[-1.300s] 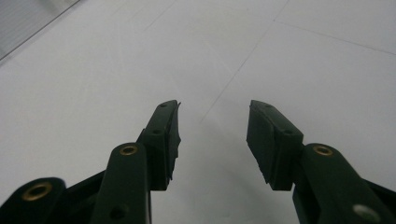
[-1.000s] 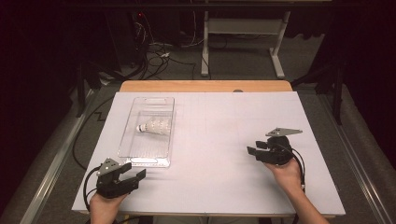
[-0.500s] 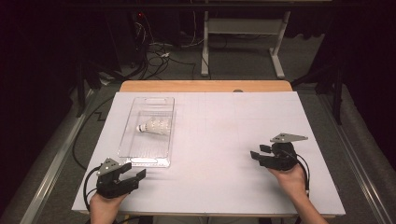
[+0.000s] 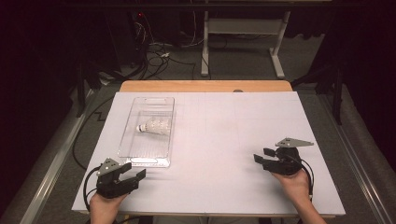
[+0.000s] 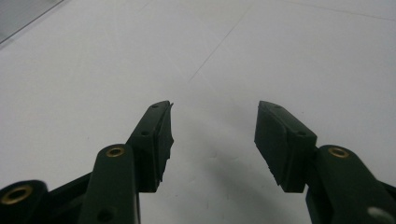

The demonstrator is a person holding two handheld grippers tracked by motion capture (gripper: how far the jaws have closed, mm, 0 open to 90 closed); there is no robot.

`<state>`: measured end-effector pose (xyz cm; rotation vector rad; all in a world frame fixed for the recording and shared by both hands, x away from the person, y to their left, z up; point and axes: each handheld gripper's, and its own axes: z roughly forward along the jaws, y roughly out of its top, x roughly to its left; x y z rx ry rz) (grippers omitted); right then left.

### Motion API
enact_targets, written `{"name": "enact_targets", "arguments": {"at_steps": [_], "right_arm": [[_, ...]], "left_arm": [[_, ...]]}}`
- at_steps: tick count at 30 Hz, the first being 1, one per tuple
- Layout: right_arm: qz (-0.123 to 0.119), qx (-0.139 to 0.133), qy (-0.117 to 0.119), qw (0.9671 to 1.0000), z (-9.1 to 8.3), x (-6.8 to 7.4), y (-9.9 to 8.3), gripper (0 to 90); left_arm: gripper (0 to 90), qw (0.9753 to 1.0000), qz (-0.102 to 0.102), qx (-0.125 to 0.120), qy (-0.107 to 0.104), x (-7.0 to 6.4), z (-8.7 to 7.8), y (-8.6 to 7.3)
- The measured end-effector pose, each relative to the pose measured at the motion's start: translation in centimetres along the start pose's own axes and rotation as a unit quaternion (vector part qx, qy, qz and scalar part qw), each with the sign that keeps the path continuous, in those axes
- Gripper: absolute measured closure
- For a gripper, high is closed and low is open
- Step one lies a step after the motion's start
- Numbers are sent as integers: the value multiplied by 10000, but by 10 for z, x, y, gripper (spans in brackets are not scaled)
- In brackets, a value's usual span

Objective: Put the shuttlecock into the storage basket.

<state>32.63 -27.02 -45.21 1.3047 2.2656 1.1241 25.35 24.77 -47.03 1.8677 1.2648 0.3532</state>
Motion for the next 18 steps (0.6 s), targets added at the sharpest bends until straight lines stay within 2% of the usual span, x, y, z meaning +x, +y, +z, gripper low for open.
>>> {"name": "enact_targets", "arguments": {"at_steps": [18], "right_arm": [[71,-114,-21,9999,-7,-1,-12,442]], "left_arm": [[338,10000,19,-4,-4,0,0,0]]}}
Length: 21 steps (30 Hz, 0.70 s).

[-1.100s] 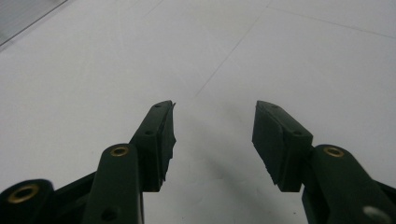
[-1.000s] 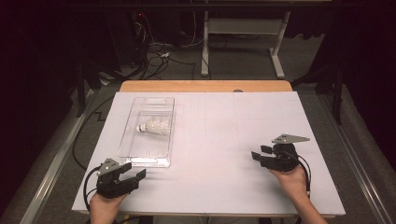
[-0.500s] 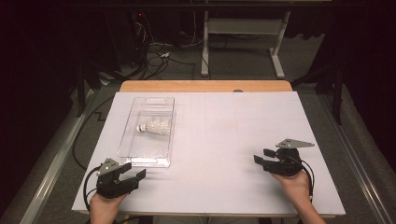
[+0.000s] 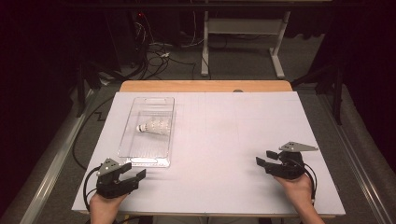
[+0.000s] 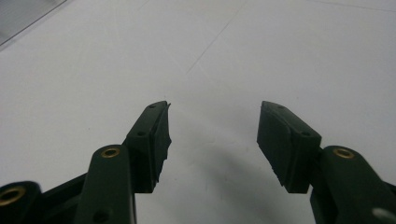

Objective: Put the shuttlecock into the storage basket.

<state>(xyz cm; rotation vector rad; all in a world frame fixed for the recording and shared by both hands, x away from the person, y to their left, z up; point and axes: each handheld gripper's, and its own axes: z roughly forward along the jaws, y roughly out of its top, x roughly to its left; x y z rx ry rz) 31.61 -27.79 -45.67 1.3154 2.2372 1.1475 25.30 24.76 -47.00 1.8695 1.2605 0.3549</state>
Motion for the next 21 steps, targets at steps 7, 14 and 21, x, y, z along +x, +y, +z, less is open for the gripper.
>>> {"name": "enact_targets", "arguments": {"at_steps": [7,14,21], "right_arm": [[19,-18,-8,10000,-3,0,-5,436],[51,-48,-25,10000,-7,0,-10,434],[78,-54,-30,10000,-9,-1,-15,431]], "left_arm": [[338,10000,3,-1,-1,0,0,0],[338,10000,9,-1,-6,0,0,0],[338,10000,14,1,-4,-1,0,0]]}}
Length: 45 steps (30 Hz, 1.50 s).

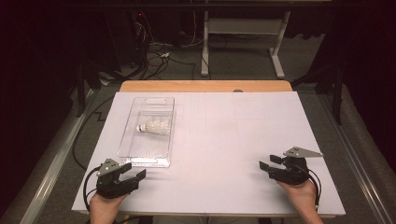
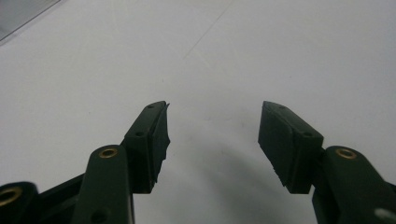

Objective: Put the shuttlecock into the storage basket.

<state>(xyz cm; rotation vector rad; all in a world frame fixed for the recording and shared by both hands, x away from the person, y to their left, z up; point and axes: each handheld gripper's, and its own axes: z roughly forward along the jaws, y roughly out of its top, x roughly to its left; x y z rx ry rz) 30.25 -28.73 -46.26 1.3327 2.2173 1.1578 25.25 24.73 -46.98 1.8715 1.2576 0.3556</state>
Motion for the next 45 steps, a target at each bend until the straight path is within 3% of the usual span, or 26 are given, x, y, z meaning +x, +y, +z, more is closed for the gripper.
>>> {"name": "enact_targets", "arguments": {"at_steps": [13,29,45], "right_arm": [[59,24,-39,10000,-3,-2,-8,416],[316,-50,-51,9995,-7,-8,-12,405],[312,-78,-96,9994,-7,-9,-12,404]], "left_arm": [[338,10000,-1,-5,-5,0,0,0],[338,10000,9,-1,-15,0,0,0],[337,10000,27,17,-5,0,1,1]]}}
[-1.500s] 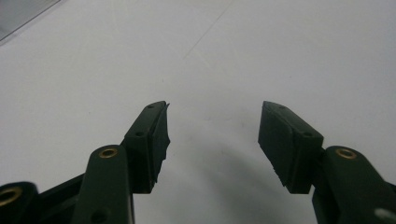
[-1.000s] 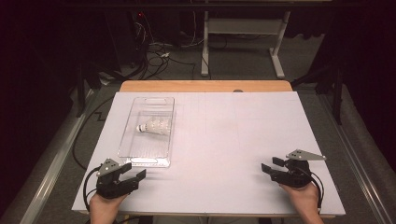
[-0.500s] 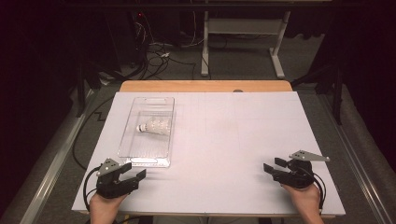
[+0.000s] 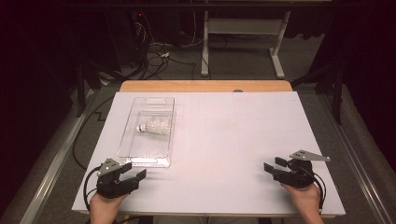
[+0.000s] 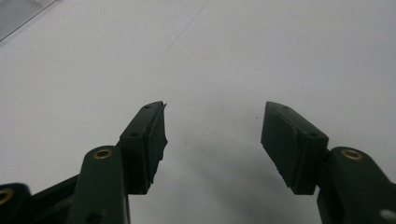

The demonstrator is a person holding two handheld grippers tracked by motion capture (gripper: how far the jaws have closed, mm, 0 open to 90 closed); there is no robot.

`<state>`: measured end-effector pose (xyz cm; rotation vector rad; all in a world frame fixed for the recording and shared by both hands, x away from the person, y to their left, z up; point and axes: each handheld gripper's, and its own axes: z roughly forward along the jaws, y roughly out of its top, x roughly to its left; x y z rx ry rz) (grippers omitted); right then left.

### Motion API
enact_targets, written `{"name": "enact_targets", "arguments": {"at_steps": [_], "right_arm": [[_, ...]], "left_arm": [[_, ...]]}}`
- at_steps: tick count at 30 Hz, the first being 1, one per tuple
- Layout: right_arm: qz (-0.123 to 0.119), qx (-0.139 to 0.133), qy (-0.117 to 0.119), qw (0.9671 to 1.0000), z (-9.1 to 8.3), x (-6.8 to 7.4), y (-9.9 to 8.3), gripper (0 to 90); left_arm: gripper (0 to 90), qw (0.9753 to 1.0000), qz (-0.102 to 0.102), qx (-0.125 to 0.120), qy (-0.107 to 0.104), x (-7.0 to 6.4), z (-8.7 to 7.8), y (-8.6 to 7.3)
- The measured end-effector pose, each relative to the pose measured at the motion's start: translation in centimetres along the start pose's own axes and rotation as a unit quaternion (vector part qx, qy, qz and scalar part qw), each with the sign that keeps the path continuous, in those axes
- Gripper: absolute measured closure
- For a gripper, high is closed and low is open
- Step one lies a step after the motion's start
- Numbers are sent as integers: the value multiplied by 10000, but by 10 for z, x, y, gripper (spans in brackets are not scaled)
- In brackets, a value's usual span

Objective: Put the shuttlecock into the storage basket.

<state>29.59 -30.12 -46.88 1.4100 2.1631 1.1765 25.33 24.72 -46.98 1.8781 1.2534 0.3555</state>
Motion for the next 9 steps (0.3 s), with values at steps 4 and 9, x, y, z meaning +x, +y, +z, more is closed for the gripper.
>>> {"name": "enact_targets", "arguments": {"at_steps": [4,9], "right_arm": [[4,-2,-5,10000,0,0,0,404],[6,-33,3,10000,0,-1,0,404]], "left_arm": [[337,10000,2,-5,-3,0,0,0],[338,10000,-3,-2,-27,0,1,1]]}}
